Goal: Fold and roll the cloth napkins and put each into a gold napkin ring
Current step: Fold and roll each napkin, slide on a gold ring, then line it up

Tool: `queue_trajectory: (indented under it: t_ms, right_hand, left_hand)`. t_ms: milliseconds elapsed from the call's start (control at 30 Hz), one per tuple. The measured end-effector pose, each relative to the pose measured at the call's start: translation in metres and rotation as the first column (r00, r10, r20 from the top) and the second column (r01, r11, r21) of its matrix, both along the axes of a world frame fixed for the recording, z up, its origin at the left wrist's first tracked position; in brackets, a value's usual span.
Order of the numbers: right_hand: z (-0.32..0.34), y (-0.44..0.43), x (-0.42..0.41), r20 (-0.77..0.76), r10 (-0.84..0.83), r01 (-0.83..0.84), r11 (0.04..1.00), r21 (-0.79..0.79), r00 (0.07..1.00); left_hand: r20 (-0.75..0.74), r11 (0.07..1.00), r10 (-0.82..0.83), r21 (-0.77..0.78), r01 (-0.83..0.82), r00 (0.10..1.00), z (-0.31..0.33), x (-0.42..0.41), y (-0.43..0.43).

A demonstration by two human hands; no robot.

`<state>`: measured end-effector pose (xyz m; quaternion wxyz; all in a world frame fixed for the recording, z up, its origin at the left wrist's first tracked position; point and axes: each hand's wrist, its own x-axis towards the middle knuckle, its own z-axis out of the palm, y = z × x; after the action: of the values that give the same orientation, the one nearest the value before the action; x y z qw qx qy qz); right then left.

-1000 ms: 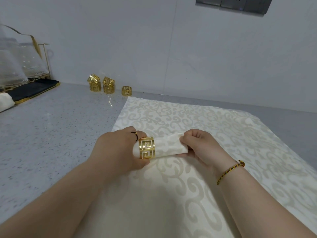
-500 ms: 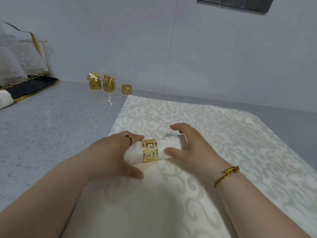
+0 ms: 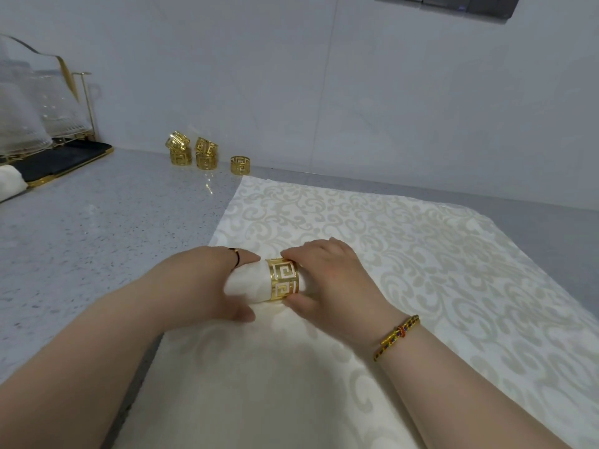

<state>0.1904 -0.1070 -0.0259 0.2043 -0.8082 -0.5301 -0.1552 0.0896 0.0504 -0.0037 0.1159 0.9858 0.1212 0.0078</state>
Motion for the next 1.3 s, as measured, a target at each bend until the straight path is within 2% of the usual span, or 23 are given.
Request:
queue_trajectory:
  t_ms: [167, 367, 533, 700, 867, 1033, 1167, 1233, 1300]
  right_hand:
    - [0.001, -0.004, 0.004, -0.018, 0.011, -0.011, 1.000, 0.001, 1.000]
    - [0.001, -0.002, 0.007, -0.015, 0.025, -0.025, 1.000, -0.002, 1.000]
    - [-0.001, 0.003, 0.001, 0.204, -0.015, 0.010, 1.000, 0.021, 0.979]
    - [0.016, 0.021, -0.016, 0.363, 0.061, -0.068, 0.998, 0.007, 0.930]
    - [0.040, 0.082, -0.046, 0.489, 0.129, -0.100, 0.991, -0.085, 0.863]
    - [0.043, 0.166, -0.079, 0.395, 0.215, -0.144, 0.969, -0.201, 0.893]
    - [0.040, 0.235, -0.100, 0.324, 0.256, -0.139, 0.929, -0.344, 0.911]
    - [0.036, 0.264, -0.106, 0.303, 0.261, -0.158, 0.932, -0.325, 0.917]
    - [0.033, 0.287, -0.108, 0.296, 0.265, -0.174, 0.938, -0.300, 0.918]
  left_hand:
    - [-0.053, 0.998, 0.045, -0.047, -0.047, 0.998, 0.004, -0.010, 0.009]
    - [0.020, 0.996, 0.066, -0.058, -0.065, 0.998, 0.001, -0.012, 0.008]
    - [0.156, 0.988, 0.107, -0.128, -0.088, 0.982, 0.000, -0.032, 0.003]
    - [0.216, 0.985, 0.133, -0.137, -0.105, 0.967, 0.001, -0.060, 0.014]
    - [0.306, 0.968, 0.245, -0.024, -0.249, 0.920, 0.010, -0.096, 0.043]
    - [0.433, 0.887, 0.412, 0.009, -0.461, 0.801, 0.007, -0.135, 0.089]
    - [0.503, 0.834, 0.451, 0.058, -0.549, 0.737, 0.000, -0.153, 0.135]
    - [0.496, 0.824, 0.452, 0.086, -0.560, 0.741, -0.001, -0.160, 0.161]
    - [0.441, 0.826, 0.440, 0.144, -0.546, 0.782, 0.000, -0.163, 0.181]
